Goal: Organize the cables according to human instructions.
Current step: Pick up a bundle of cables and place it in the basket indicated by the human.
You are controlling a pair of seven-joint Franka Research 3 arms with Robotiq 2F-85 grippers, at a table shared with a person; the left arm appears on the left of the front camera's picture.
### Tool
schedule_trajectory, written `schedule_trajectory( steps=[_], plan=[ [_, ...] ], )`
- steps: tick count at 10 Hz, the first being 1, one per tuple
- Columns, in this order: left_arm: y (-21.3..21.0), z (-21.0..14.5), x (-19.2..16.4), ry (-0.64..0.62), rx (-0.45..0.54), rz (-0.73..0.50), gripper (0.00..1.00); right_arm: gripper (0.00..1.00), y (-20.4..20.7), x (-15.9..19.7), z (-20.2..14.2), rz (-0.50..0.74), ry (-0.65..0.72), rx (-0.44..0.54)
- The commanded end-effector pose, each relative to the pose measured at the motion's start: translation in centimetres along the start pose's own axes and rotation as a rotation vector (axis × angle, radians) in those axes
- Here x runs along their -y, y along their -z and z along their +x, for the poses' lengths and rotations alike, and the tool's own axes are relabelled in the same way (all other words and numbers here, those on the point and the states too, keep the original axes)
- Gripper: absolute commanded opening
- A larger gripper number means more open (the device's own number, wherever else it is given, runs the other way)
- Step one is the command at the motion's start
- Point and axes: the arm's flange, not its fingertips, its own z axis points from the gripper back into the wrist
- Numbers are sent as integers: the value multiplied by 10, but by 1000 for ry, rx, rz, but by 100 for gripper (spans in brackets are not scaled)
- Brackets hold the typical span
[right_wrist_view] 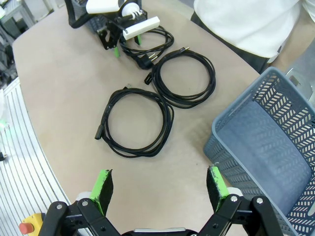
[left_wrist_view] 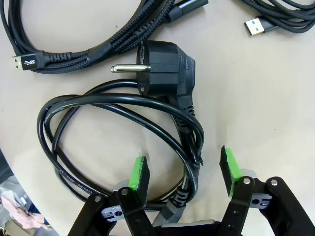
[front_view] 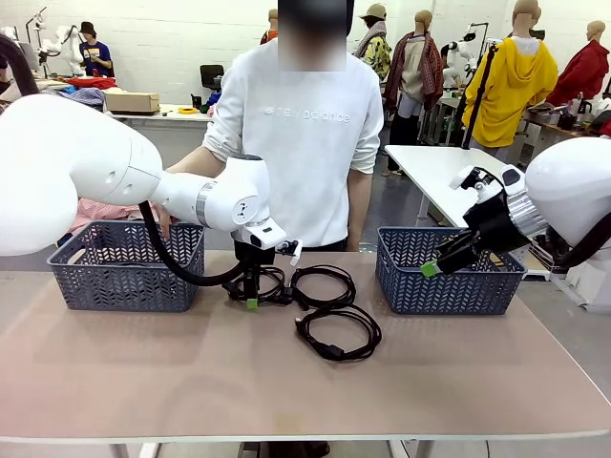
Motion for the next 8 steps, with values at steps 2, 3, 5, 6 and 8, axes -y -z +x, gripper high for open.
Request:
schedule_trajectory(
  steps=[2,3,5,6,8],
  plan=[
    [-1,-1,-5,-15,-21,-2,57,100,2,3,0,13,-6,24],
    [-2,-2,-5,-17,-20,-2,38,100,2,3,0,13,-6,24],
    [-2,-3,-5,-18,-15,-3,19,100,2,3,0,13,-6,24],
    [-3,-4,-4,-16,-17,-4,38,100,2,3,0,13,-6,24],
    [-7,-6,-3,-19,-15,-5,19,100,2,3,0,13,-6,24]
  ],
)
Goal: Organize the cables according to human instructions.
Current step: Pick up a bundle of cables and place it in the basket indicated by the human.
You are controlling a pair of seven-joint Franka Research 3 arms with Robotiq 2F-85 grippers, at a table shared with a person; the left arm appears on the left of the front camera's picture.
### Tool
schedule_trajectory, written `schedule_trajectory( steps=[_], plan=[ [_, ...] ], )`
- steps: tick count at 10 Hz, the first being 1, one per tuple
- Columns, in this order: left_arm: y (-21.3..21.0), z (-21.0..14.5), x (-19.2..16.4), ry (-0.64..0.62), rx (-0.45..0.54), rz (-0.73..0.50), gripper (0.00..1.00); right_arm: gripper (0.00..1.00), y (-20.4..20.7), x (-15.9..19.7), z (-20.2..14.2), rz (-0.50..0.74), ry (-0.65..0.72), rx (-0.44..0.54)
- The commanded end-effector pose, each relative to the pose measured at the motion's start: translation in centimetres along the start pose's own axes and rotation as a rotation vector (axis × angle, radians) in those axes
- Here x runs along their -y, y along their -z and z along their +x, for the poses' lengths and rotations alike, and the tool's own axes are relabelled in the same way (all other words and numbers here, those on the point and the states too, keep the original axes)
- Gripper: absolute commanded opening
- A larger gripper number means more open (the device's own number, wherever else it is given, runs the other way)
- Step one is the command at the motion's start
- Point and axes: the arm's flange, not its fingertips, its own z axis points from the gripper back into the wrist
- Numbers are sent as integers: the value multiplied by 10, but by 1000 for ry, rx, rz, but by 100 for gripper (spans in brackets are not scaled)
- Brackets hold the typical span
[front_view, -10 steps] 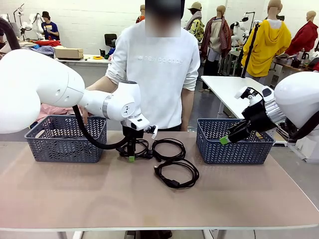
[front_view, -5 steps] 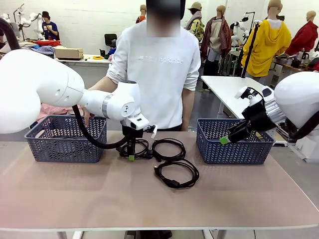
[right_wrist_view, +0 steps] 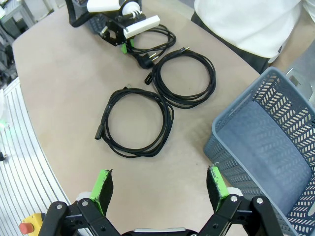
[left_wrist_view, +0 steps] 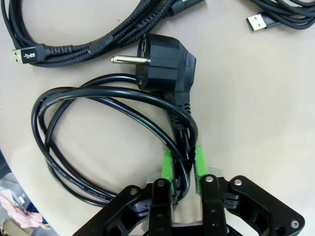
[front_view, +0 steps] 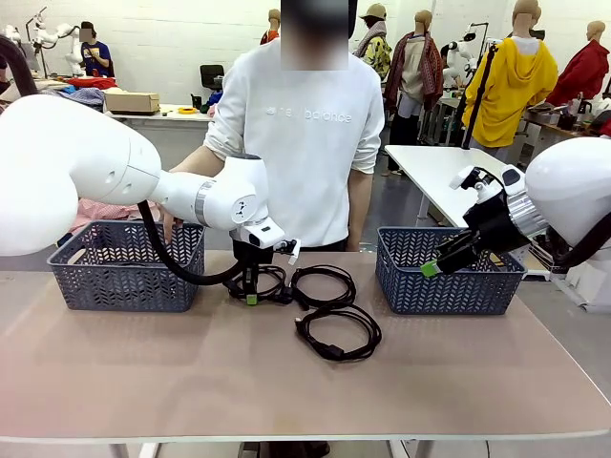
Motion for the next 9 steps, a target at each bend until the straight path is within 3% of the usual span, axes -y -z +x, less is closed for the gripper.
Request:
schedule_trajectory(
  steps=[1,4,9],
  plan=[
    [-8,-4,1,-14,-14,3,0,100,2,3,0,13,-6,24],
    [-41,-11,10,-49,13,55,0,100,2,3,0,13,-6,24],
    [-137,-28,43,-68,52,193,0,100,2,3,0,13,-6,24]
  ],
)
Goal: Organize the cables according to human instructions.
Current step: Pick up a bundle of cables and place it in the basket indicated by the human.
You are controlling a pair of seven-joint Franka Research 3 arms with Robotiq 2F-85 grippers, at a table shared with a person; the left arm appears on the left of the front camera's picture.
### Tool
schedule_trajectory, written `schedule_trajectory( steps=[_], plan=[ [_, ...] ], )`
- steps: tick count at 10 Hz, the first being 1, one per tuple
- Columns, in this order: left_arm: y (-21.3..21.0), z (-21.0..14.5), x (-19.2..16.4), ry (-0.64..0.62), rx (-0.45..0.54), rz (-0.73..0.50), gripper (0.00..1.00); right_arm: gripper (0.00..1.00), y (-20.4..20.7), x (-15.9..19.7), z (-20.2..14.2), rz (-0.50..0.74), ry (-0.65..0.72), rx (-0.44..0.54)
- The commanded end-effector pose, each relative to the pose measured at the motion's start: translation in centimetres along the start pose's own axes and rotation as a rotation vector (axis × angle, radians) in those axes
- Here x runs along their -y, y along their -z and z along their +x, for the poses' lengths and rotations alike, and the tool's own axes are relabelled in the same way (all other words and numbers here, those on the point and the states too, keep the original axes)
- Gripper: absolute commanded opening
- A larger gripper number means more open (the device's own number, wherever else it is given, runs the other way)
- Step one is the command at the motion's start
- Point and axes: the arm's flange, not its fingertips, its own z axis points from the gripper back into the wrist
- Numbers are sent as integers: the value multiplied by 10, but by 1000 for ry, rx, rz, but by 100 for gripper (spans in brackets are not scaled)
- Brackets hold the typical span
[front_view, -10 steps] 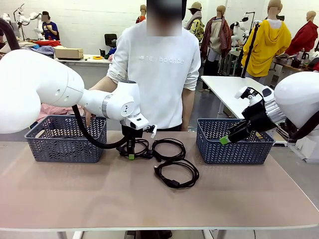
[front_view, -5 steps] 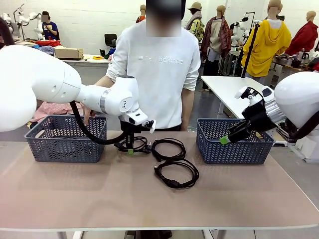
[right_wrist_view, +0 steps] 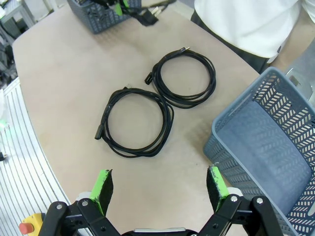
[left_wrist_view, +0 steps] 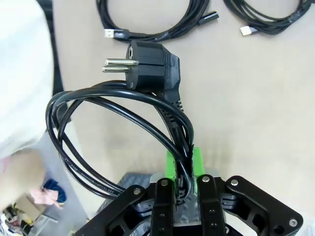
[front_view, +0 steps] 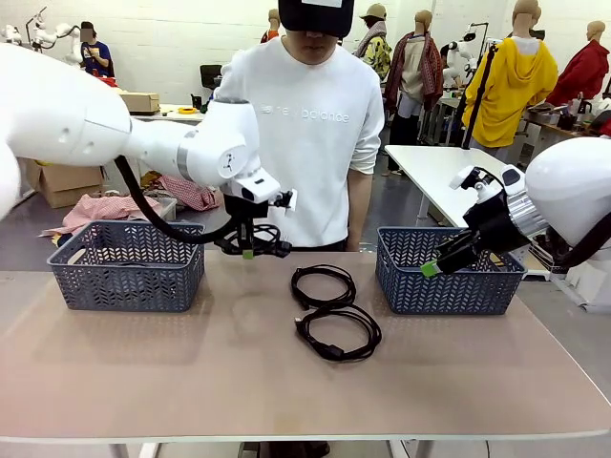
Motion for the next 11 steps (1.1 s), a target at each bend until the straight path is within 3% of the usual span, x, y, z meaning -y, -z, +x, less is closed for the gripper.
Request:
schedule_trajectory(
  steps=[1,6,11],
  plan=[
    [-33,-31,27,-36,28,48,0,100,2,3,0,13,-6,24],
    [-90,-136,72,-150,40,121,0,100,2,3,0,13,-6,24],
    [-74,-208,60,-259,-8,119,0,100,2,3,0,13,-6,24]
  ],
)
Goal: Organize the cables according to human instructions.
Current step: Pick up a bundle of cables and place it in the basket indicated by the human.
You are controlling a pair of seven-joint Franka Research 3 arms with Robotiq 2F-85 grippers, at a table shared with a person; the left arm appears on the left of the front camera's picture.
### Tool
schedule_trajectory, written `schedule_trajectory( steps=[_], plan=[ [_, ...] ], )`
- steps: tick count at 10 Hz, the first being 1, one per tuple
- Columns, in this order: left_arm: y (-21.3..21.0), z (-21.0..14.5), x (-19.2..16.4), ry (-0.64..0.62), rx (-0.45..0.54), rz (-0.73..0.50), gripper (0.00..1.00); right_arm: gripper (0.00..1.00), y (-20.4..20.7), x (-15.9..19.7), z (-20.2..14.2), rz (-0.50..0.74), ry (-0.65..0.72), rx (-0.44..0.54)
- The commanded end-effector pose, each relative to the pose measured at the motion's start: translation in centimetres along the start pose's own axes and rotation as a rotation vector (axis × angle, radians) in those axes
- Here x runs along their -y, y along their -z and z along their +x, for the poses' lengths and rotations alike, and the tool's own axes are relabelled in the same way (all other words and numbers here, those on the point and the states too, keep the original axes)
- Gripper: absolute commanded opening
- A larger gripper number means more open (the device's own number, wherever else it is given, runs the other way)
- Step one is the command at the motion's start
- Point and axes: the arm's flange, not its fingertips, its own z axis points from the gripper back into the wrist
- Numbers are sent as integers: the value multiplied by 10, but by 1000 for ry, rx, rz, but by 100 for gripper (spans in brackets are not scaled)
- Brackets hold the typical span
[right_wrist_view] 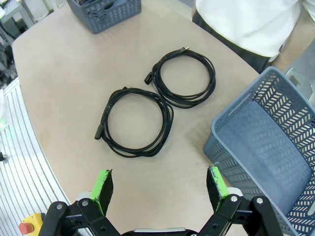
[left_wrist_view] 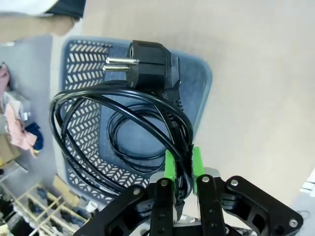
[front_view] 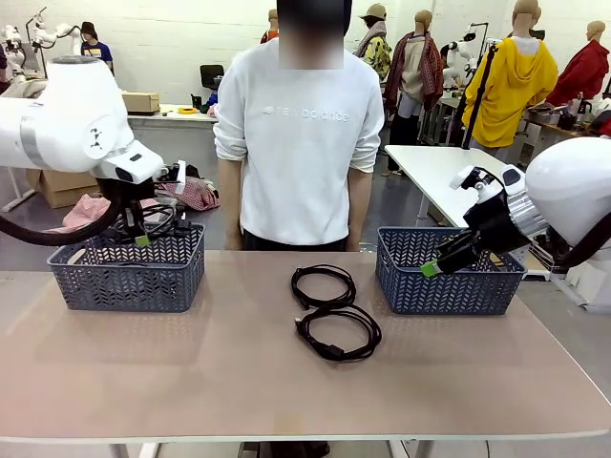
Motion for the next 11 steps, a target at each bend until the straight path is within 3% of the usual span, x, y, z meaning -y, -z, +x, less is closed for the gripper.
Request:
schedule_trajectory(
  steps=[1,4,11],
  plan=[
    [4,-5,-15,23,-11,3,0,100,2,3,0,15,-7,24],
    [16,-9,-37,60,-30,-17,0,100,2,3,0,15,-7,24],
    [52,-11,-64,5,-33,-31,0,100,2,3,0,15,-7,24]
  ],
)
